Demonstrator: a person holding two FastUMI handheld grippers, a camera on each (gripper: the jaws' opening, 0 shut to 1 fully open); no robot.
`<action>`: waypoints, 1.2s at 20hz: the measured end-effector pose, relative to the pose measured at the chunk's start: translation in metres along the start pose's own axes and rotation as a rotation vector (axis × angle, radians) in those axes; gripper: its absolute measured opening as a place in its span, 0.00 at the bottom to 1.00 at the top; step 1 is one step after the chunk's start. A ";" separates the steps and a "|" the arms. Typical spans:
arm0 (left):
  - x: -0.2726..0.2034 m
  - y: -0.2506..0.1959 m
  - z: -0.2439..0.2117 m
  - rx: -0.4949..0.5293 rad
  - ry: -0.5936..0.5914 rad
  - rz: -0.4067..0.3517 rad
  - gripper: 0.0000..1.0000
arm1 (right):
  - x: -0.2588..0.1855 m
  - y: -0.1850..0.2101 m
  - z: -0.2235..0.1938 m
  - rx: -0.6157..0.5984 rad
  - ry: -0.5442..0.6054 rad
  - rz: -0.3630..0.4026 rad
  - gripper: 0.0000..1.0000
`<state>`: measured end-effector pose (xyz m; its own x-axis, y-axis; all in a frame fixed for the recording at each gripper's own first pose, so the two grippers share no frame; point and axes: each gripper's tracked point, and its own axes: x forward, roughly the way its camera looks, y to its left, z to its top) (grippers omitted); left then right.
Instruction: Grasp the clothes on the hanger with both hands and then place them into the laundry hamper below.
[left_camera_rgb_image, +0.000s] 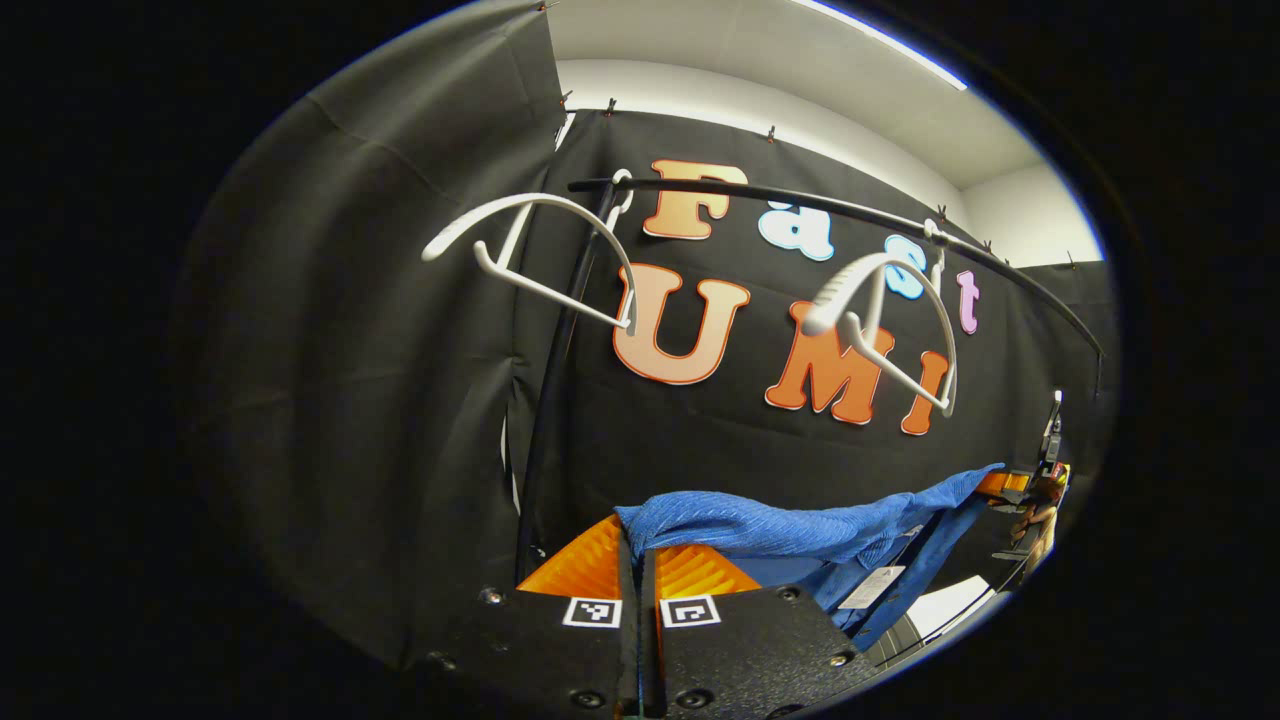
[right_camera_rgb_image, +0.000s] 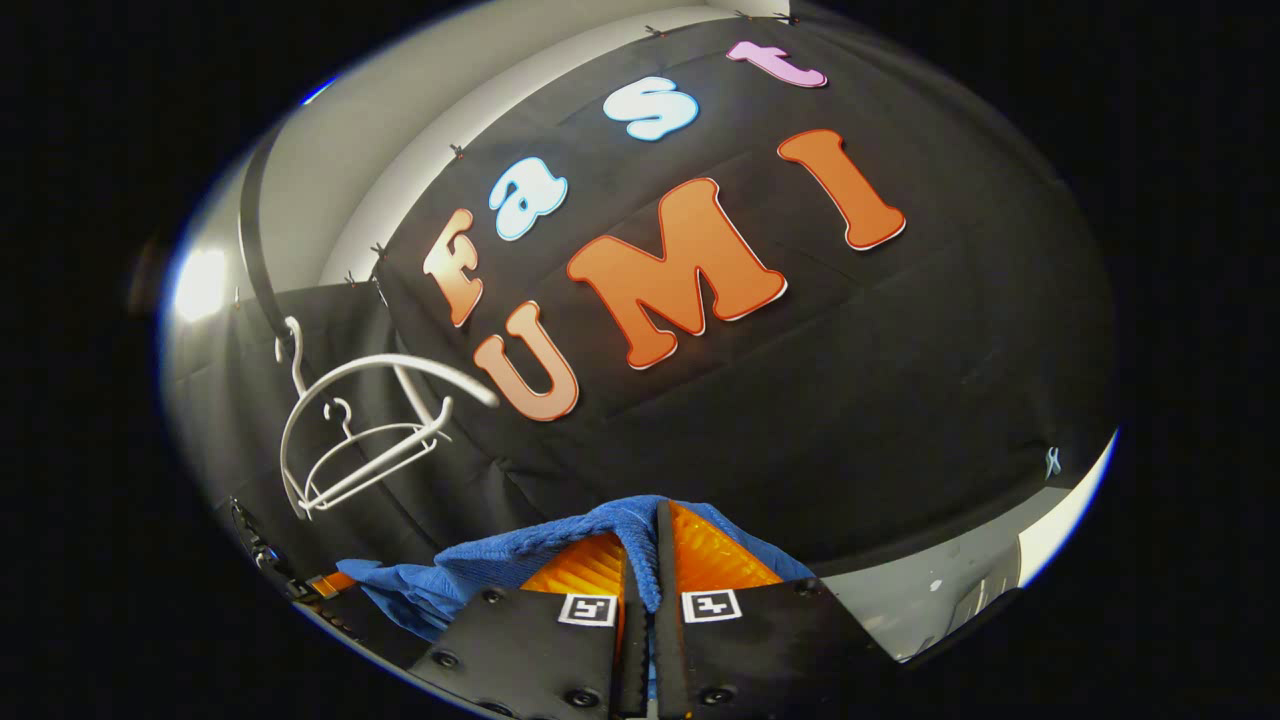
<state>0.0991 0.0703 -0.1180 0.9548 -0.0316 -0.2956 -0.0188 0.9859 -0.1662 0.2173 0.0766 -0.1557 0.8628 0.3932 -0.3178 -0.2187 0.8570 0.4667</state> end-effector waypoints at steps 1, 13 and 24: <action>-0.001 -0.004 -0.008 -0.004 0.007 -0.007 0.01 | -0.004 -0.001 -0.007 -0.016 0.007 -0.007 0.11; 0.009 -0.111 -0.089 0.017 0.103 -0.155 0.01 | -0.042 0.000 -0.094 -0.176 0.050 -0.054 0.11; 0.039 -0.260 -0.195 -0.015 0.249 -0.355 0.01 | -0.047 -0.028 -0.177 -0.242 0.099 -0.119 0.11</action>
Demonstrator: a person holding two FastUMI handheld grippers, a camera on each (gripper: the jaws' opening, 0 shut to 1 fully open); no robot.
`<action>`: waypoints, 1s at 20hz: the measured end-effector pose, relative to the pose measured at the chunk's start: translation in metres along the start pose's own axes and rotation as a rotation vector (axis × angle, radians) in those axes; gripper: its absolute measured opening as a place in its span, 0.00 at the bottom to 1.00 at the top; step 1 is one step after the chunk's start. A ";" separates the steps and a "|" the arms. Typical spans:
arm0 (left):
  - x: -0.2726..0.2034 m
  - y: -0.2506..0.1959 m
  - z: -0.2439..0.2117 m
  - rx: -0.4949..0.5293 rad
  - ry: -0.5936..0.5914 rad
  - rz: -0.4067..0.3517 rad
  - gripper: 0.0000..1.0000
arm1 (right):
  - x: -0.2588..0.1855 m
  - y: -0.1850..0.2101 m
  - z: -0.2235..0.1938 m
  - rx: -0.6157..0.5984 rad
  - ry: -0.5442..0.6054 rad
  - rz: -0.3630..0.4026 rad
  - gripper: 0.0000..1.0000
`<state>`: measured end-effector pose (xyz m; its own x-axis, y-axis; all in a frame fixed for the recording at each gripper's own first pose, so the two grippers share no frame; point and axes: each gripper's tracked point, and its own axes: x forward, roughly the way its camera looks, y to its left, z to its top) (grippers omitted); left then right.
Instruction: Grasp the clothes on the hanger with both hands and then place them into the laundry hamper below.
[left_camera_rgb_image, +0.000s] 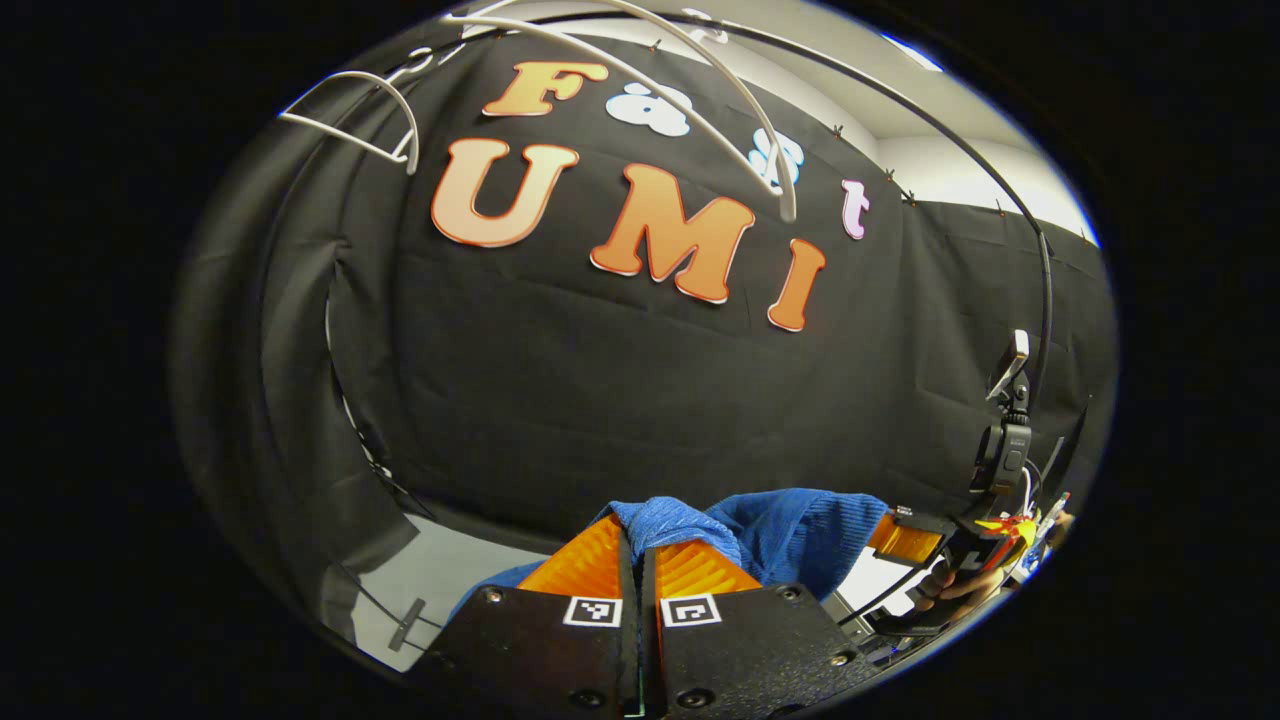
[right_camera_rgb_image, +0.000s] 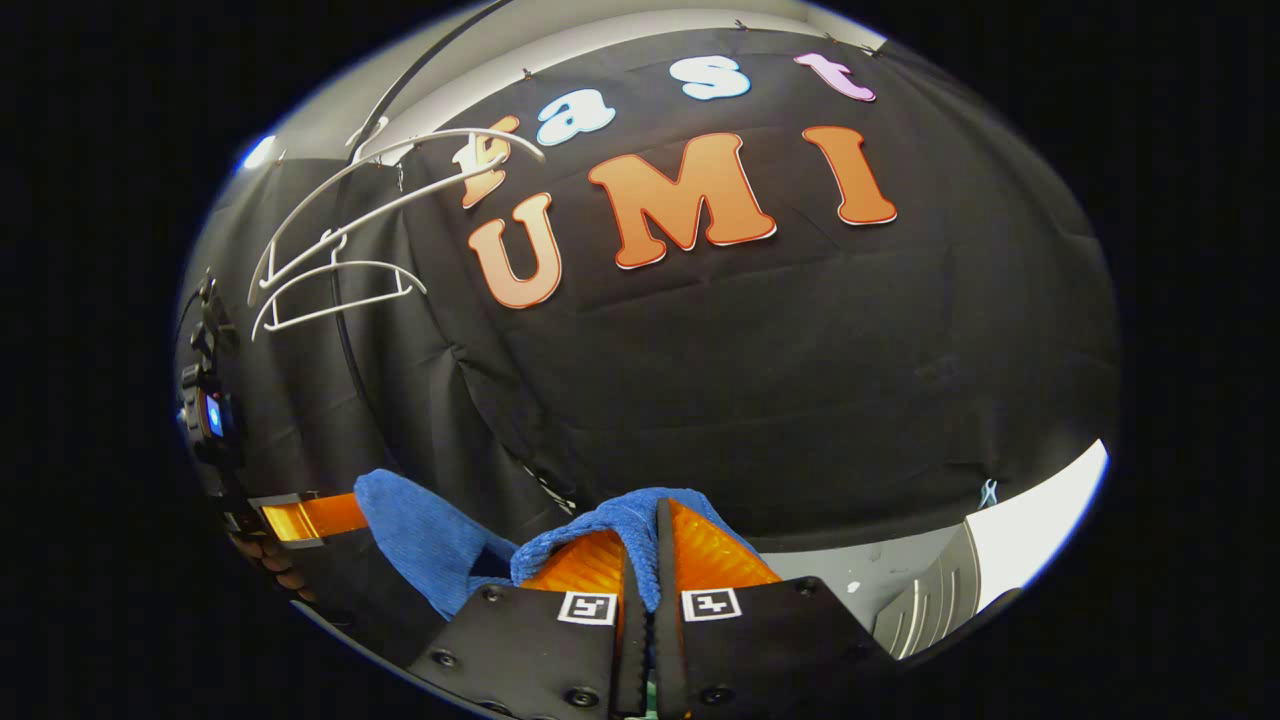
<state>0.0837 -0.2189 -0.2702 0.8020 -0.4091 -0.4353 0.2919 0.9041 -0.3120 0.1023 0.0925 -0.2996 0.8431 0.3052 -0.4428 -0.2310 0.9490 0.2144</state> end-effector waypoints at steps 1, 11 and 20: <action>0.008 -0.005 -0.010 0.001 0.013 -0.002 0.01 | -0.002 -0.003 -0.010 -0.003 0.006 -0.006 0.11; 0.048 -0.001 -0.107 0.000 0.161 0.031 0.01 | 0.019 -0.040 -0.110 0.057 0.124 -0.083 0.11; 0.067 0.032 -0.226 0.012 0.370 0.109 0.01 | 0.034 -0.079 -0.248 0.069 0.359 -0.187 0.11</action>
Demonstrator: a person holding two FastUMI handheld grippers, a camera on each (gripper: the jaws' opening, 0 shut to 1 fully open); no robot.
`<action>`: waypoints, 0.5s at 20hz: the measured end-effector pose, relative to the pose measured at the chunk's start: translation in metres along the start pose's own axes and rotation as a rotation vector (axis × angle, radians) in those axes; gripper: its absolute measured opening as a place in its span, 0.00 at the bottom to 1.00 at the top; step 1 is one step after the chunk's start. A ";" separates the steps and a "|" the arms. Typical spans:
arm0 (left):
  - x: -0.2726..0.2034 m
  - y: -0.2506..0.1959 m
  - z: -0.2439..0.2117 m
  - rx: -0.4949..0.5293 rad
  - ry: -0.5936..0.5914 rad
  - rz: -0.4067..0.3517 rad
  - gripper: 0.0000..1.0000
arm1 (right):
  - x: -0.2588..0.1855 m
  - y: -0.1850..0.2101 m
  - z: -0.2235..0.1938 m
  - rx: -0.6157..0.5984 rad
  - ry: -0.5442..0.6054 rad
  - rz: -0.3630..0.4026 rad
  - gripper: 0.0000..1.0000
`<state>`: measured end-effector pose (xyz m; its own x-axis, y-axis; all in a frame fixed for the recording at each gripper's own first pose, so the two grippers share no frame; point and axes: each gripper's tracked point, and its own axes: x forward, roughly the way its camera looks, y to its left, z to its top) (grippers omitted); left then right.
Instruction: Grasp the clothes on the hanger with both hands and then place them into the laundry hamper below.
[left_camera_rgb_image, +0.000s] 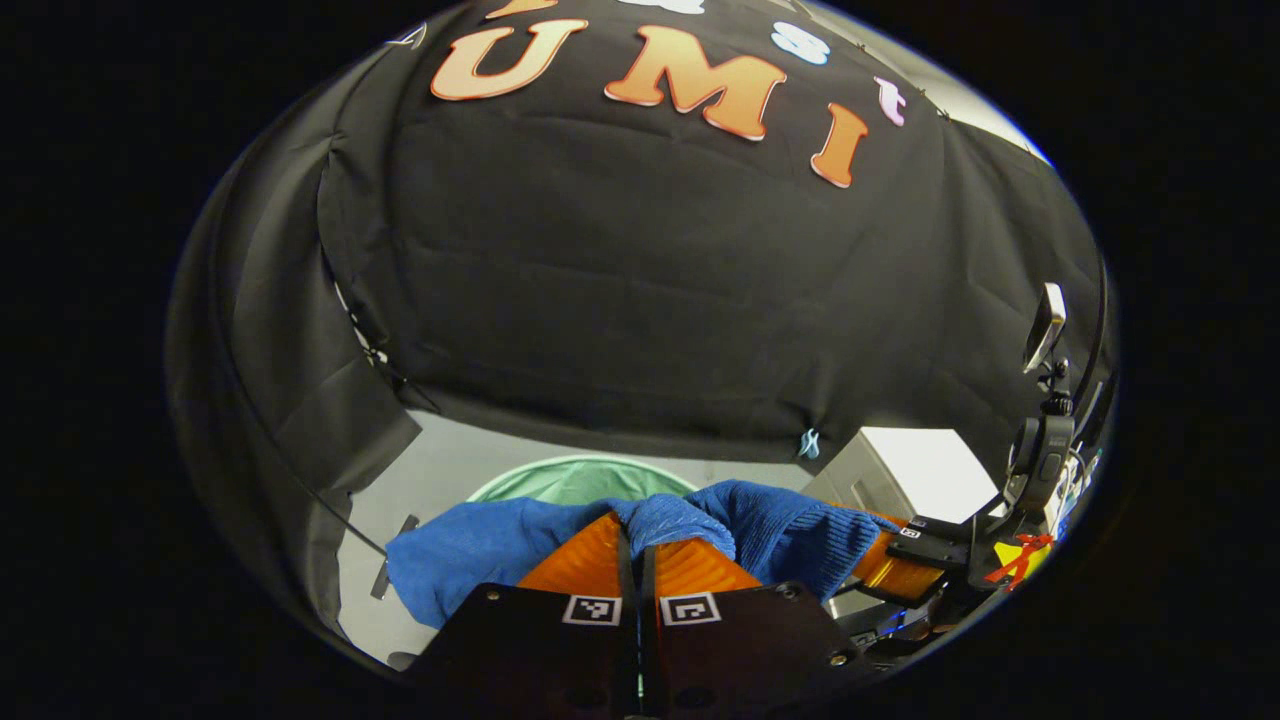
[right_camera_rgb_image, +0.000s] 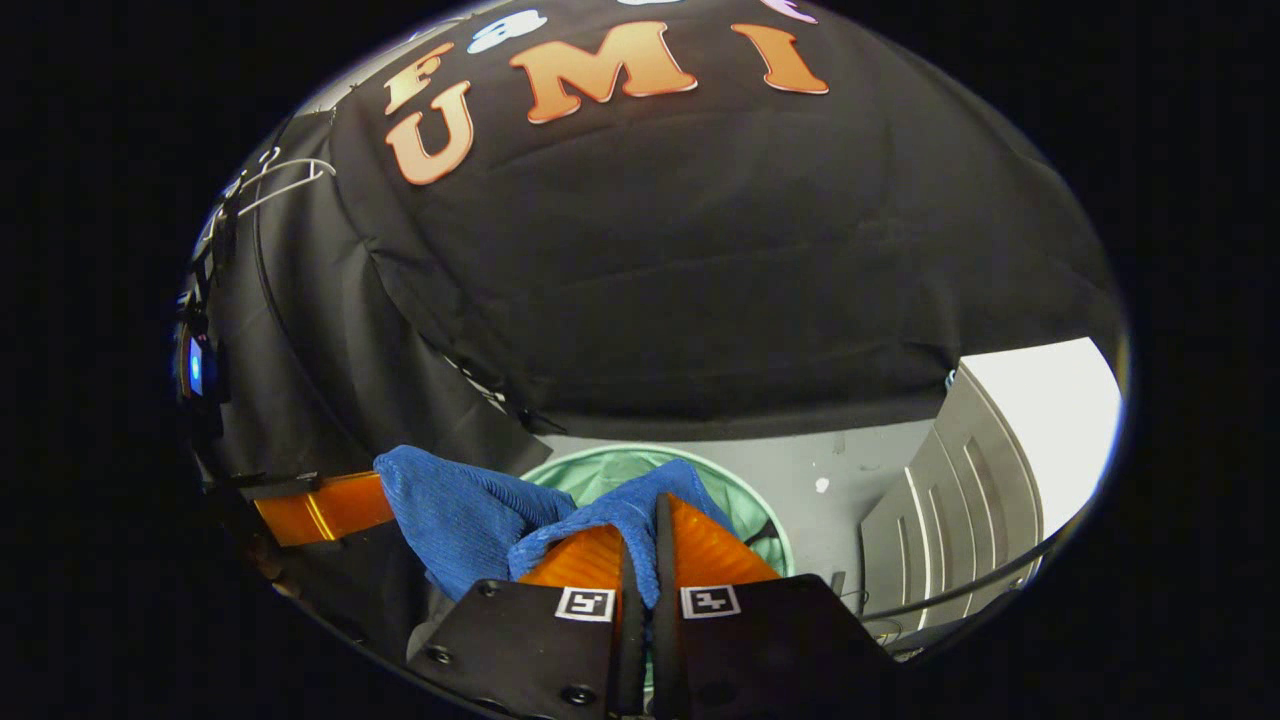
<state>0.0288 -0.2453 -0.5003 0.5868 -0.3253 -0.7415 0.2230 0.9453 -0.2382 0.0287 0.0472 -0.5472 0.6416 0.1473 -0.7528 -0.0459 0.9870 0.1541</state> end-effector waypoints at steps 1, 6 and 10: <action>0.007 0.004 -0.012 -0.005 0.027 0.009 0.01 | 0.007 -0.003 -0.012 -0.004 0.032 -0.010 0.11; 0.033 0.031 -0.065 -0.018 0.148 0.056 0.01 | 0.036 -0.010 -0.055 -0.018 0.144 -0.039 0.11; 0.049 0.051 -0.100 -0.047 0.226 0.095 0.02 | 0.047 -0.022 -0.092 -0.011 0.252 -0.071 0.11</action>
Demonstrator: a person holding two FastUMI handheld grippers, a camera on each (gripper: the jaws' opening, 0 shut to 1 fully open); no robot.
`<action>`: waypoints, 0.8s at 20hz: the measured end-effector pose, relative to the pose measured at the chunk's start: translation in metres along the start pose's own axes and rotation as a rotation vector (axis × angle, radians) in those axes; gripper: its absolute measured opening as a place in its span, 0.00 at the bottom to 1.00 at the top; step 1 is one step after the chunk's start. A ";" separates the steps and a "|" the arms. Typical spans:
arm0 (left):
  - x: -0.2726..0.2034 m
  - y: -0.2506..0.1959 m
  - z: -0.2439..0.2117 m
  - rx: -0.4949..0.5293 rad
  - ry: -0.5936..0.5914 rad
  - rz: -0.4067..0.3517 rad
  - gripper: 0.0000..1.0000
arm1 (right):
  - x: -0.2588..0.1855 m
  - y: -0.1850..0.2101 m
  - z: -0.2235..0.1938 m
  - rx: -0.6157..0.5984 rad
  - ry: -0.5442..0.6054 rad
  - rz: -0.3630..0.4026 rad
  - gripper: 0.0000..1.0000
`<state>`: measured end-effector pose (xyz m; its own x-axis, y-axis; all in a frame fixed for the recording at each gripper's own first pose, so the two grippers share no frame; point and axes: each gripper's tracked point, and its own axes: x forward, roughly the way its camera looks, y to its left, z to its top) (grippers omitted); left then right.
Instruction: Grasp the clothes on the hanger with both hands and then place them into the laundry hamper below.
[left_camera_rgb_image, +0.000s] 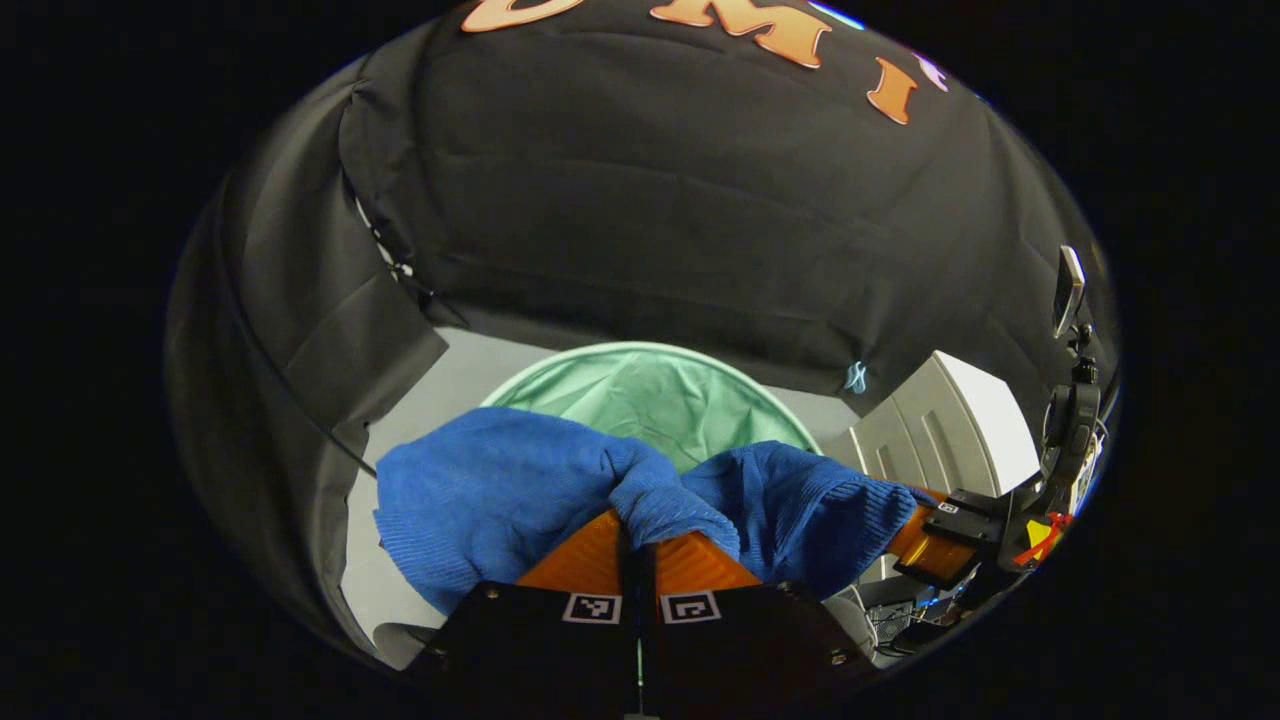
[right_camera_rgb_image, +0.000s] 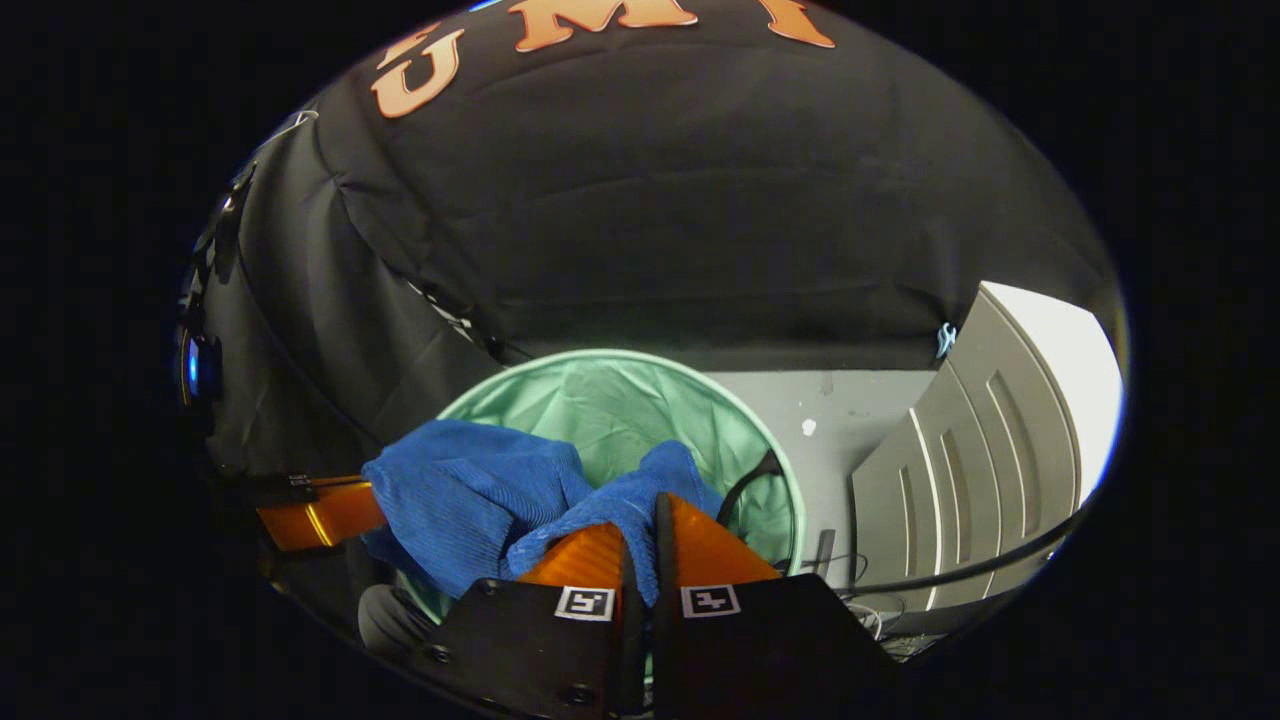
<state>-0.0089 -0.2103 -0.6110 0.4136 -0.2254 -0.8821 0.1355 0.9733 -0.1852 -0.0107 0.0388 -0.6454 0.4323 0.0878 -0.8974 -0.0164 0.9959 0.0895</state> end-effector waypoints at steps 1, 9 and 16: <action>0.005 0.005 -0.010 -0.006 0.020 0.011 0.02 | 0.008 -0.002 -0.006 0.005 0.018 -0.008 0.11; 0.035 0.034 -0.067 -0.038 0.190 0.067 0.03 | 0.049 -0.017 -0.041 -0.016 0.126 -0.076 0.11; 0.034 0.037 -0.081 -0.014 0.256 0.088 0.22 | 0.050 -0.002 -0.053 0.030 0.174 -0.047 0.31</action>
<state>-0.0622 -0.1789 -0.6831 0.1818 -0.1231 -0.9756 0.0959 0.9896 -0.1070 -0.0369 0.0425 -0.7133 0.2696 0.0469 -0.9618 0.0281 0.9980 0.0566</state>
